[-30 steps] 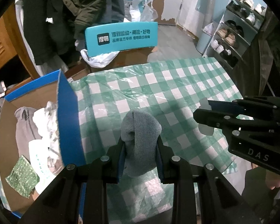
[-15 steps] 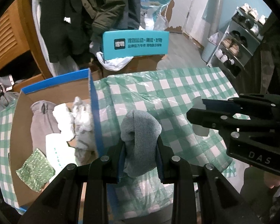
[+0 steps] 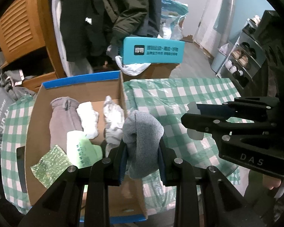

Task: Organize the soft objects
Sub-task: 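Lift the grey-blue sock with the left tool and carry it over the shoebox, then open the left tool to drop the grey-blue sock into the shoebox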

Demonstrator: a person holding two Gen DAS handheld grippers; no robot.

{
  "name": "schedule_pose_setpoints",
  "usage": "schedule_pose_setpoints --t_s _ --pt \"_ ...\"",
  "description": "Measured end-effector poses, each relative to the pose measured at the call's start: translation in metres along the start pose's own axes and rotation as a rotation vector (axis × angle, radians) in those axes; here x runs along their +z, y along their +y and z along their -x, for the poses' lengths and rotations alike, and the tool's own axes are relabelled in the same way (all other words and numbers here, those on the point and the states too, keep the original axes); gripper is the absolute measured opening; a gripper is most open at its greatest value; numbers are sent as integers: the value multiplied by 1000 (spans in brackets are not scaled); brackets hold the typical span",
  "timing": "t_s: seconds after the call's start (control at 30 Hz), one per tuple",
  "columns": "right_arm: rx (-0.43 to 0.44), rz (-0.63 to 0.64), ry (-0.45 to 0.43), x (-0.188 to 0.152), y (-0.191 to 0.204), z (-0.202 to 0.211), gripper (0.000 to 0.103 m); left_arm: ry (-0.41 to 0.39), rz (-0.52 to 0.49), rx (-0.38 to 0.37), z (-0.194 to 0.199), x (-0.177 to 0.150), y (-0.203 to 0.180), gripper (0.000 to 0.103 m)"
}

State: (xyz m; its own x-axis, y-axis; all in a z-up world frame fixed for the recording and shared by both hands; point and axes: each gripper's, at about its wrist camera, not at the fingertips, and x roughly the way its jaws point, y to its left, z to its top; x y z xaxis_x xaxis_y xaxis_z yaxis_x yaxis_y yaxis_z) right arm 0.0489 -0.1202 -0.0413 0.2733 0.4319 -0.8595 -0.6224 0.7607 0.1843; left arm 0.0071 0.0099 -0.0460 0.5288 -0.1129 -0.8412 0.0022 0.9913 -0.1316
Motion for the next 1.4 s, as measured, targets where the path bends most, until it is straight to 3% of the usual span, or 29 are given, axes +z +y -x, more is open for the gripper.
schedule_pose_setpoints --t_s 0.73,1.1,1.4 --pt "54 96 67 29 64 -50 22 24 169 49 5 -19 90 29" --pt "95 91 98 37 78 -67 23 32 198 67 6 -25 103 30" --pt "115 96 81 40 82 -61 30 22 213 80 10 -24 105 41"
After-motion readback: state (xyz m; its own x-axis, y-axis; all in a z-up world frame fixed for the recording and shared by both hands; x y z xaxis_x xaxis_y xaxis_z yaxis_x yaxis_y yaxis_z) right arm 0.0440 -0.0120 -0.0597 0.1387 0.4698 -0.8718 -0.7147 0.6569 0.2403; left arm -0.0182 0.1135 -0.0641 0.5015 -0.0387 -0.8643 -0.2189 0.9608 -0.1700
